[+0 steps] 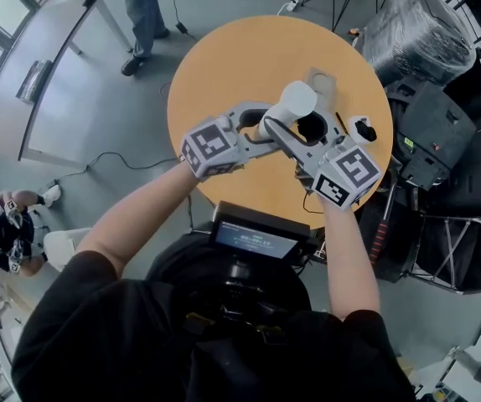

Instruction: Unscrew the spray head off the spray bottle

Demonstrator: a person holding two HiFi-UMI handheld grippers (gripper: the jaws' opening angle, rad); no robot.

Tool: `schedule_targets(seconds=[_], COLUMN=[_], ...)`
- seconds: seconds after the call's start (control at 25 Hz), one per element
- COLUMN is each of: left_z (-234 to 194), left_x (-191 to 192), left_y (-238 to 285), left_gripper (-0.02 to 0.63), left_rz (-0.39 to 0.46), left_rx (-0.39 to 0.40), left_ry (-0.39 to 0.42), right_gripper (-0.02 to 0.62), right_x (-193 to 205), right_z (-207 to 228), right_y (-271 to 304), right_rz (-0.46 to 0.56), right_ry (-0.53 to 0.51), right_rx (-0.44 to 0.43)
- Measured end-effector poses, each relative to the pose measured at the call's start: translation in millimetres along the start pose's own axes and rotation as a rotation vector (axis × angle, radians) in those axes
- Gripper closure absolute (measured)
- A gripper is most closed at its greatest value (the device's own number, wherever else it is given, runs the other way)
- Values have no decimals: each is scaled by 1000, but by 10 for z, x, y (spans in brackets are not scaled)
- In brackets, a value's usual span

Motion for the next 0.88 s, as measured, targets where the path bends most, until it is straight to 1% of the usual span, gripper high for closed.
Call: schedule_targets(seconds=[0.08,0.16,0.32,0.44,0.52,0.72,0.88], left_z=[9,7,30,48,71,152,188], left_x=[37,100,217,277,314,413,510], left_y=[-20,-32,-45,-51,-56,-89,-107], left_gripper=[298,298,298,298,298,298,296], left_rz=[-10,-27,-13,-12,-12,18,20], left_rx=[20,5,-18,-20,-16,-4,-7], left_ry=[14,29,8,-6,-5,29,14], right_gripper=[363,364,364,364,364,364,364], right_x=[-50,-128,-282,-397,-497,-787,-910], right_z=[-18,-6,-12,-42,-54,-52,-4], right_y=[-32,-70,-111,-142,-186,-314,-427], right_rz=[15,37,64,77,89,114,112], right_ry=[-12,-8,-18,-39,-54,-77,-75], right_rx=[-29,-29,-26,-22,-10,27,54])
Point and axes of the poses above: the fingertips, and each gripper's own axes: y forward along the fingers, z to its right, x out of its underside, the point moved 5 cm from there along -y, backward along the fingers, and after that the axes turned 2 degrees about x, right-handed, at the moved point
